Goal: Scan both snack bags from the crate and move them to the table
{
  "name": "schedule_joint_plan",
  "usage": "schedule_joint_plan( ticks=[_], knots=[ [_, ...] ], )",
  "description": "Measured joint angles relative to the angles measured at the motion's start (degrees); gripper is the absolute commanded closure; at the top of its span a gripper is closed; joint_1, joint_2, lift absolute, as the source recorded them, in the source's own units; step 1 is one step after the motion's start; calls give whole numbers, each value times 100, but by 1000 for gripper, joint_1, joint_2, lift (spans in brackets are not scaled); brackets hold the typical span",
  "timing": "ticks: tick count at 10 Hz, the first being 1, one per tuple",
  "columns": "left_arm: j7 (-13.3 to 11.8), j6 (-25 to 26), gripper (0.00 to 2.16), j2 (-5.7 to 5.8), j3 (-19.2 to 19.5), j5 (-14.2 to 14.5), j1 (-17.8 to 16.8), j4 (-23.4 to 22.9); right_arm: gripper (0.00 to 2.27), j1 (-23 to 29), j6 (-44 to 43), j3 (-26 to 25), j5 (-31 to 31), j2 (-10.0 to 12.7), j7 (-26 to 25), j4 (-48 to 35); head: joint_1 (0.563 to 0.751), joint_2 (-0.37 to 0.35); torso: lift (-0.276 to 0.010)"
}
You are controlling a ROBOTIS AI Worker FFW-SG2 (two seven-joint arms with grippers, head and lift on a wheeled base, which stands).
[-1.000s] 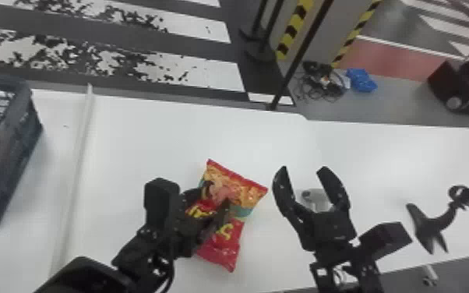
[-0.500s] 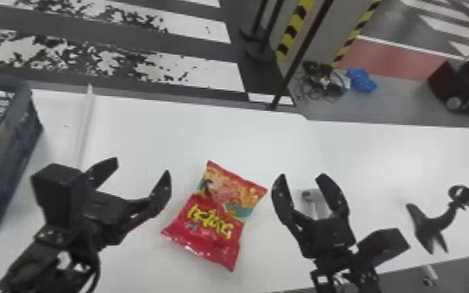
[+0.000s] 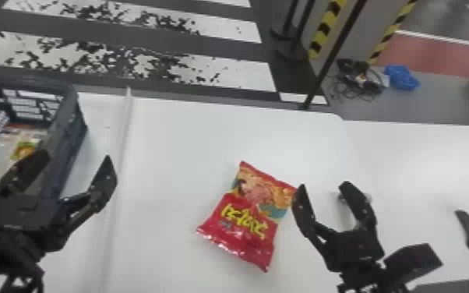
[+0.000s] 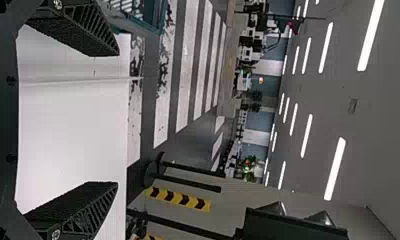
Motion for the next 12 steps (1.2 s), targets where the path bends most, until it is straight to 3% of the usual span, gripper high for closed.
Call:
schedule_joint_plan(
  ticks=[3, 5, 9, 12],
  knots=[
    [25, -478, 70, -5, 478, 134, 440, -57, 117, 233, -51, 198, 487, -54, 173, -90, 695, -49, -87],
    [42, -588, 70, -9, 646, 251, 526, 2, 117, 427, 79, 474, 945, -155, 170, -163, 695, 44, -87],
    [50, -736, 70, -42, 758, 368, 533, 289, 120, 383, 429, 1029, 2068, -317, 133, 222, 695, 164, -87],
    [-27, -759, 70, -17, 783, 456, 515, 309, 120, 269, 706, 1374, 2936, -479, -548, 528, 695, 179, -87]
  ],
)
